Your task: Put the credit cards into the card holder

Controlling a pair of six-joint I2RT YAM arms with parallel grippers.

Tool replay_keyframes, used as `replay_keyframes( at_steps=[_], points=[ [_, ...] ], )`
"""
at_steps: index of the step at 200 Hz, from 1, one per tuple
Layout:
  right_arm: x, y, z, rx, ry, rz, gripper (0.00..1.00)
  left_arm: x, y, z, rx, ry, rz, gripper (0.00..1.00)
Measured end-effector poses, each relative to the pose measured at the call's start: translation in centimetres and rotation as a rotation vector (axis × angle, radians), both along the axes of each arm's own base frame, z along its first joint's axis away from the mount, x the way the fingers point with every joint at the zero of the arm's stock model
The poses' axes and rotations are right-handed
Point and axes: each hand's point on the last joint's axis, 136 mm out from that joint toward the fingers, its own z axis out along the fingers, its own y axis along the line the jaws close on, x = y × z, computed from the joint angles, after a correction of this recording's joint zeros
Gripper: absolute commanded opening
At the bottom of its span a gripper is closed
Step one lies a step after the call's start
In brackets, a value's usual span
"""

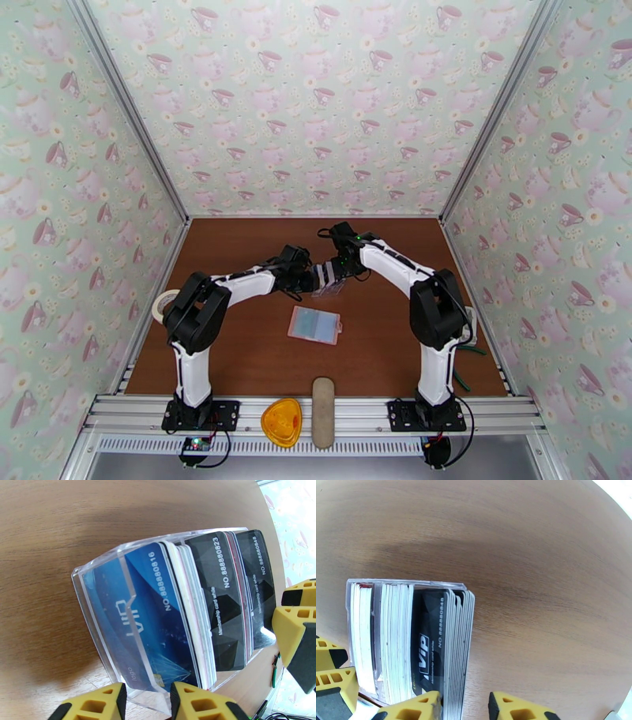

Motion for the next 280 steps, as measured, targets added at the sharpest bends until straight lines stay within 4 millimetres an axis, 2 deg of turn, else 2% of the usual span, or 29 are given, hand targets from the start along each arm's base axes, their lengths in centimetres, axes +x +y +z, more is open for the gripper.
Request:
replay_keyframes(
  at_steps=[54,129,253,280],
  points=[
    [-0.4,1.4,-0.2,0.082,0.037,0.025,0.49,0.2,0.4,0.0,0.002,0.003,0.008,0.36],
    [1.0,0.8,-1.9,0.068,0.065,-0.004,0.47,0.3,0.4,0.0,0.002,0.003,0.010,0.36],
    [2.7,0.4,-0.6,0.083,0.036,-0.033,0.39,0.3,0.4,0.0,-0.002,0.009,0.019,0.36],
    [2.6,0.4,-0.7,0.085,0.040,-0.031,0.42,0.3,0.4,0.0,-0.003,0.009,0.021,0.36]
  ],
)
